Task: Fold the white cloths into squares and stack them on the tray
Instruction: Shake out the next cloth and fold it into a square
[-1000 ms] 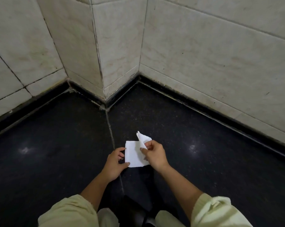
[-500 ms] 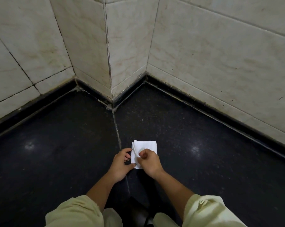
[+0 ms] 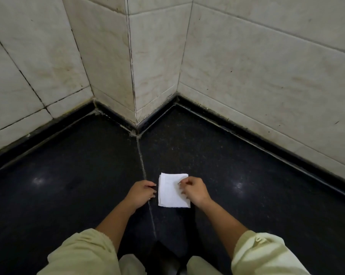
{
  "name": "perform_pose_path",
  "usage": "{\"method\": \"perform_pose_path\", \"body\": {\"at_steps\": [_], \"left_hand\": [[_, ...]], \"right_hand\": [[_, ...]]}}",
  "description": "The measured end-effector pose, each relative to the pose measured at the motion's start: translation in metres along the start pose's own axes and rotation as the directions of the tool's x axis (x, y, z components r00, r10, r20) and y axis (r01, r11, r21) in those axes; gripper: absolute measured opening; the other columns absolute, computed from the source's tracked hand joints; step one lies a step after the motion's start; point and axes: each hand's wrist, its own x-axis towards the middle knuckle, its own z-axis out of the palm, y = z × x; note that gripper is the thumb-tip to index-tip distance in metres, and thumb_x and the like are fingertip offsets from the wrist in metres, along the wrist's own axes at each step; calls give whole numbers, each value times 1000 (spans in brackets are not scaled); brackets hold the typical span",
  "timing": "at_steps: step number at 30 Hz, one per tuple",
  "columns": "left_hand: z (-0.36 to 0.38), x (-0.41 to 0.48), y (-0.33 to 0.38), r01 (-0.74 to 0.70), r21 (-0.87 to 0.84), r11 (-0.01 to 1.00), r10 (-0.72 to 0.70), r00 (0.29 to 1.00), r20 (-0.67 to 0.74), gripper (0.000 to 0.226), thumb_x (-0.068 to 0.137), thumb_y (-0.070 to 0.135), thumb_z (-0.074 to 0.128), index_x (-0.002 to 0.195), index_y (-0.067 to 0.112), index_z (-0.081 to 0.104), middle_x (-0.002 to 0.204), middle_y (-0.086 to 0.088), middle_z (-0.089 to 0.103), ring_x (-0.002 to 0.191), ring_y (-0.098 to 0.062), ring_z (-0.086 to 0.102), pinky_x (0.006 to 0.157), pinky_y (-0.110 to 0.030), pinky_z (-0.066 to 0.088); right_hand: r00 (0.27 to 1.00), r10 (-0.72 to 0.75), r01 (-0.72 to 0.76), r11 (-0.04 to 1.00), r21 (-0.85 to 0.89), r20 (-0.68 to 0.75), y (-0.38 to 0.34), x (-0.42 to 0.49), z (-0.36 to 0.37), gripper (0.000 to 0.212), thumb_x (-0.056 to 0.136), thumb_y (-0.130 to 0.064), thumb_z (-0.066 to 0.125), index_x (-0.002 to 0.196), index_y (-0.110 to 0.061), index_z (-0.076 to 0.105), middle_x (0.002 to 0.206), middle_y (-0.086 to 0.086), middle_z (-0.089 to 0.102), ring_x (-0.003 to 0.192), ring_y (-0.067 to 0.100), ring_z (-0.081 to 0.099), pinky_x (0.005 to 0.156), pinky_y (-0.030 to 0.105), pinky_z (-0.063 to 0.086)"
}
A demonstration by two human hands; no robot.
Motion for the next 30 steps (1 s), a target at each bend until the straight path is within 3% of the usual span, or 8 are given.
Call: {"method": "perform_pose_path", "body": {"at_steps": [2,5,10,14,19,21,26,30], "left_hand": [[3,1,3,35,-80,996,-45,990,-135,18,90,2,50,95,9,66,98,-12,68,80,-17,65,66,-22,51],[13,-2,5,72,-131,989,-98,974,-205,15,90,9,53,87,4,67,95,-15,69,80,-21,66,75,-33,57],[27,-12,14,109,-101,989,-126,976,-178,20,87,17,61,70,6,57,91,-18,68,83,-27,66,78,-39,58],[36,-21,18,111,-11,994,-112,984,-138,23,85,16,66,67,11,53,79,-11,62,84,-27,65,72,-35,57],[35,-26,22,226,-113,968,-231,972,-34,18,79,14,66,66,10,55,60,-4,48,52,-14,45,50,-23,41],[30,-32,26,313,-237,920,-304,950,76,6,79,14,66,78,10,62,69,-2,53,61,-12,48,56,-22,45],[30,-38,27,334,-342,878,-252,932,262,23,81,4,63,103,6,65,104,-12,68,92,-22,64,81,-31,55],[44,-36,26,269,-311,912,-170,935,310,31,78,-3,60,107,7,64,112,-12,69,101,-24,66,73,-31,53]], "right_hand": [[998,22,-21,999,30,-64,3,3,-13,13,89,-11,56,81,-15,66,84,4,69,79,18,66,77,36,54],[986,91,-82,994,67,-137,12,5,-21,10,87,-11,56,81,-15,65,84,6,70,81,22,67,75,37,56],[978,185,-177,980,88,-93,26,4,-17,4,82,-14,61,85,-14,64,90,10,70,86,24,67,84,43,57],[975,223,-218,966,135,-19,28,-3,-8,12,82,-15,64,93,-9,64,95,12,68,82,23,64,78,39,55],[932,331,-361,840,406,145,19,-14,-15,25,81,-14,63,105,-6,67,99,10,70,88,23,65,60,29,51],[924,316,-381,778,499,214,17,-22,-23,29,78,-13,61,106,-8,68,97,9,69,90,22,64,64,30,51],[933,255,-360,658,662,255,24,-38,-30,26,75,-7,56,97,-6,70,88,7,69,85,21,65,72,31,53],[940,247,-340,586,735,237,37,-51,-34,29,74,-3,51,97,-4,69,90,9,69,84,22,65,74,31,53]]}}
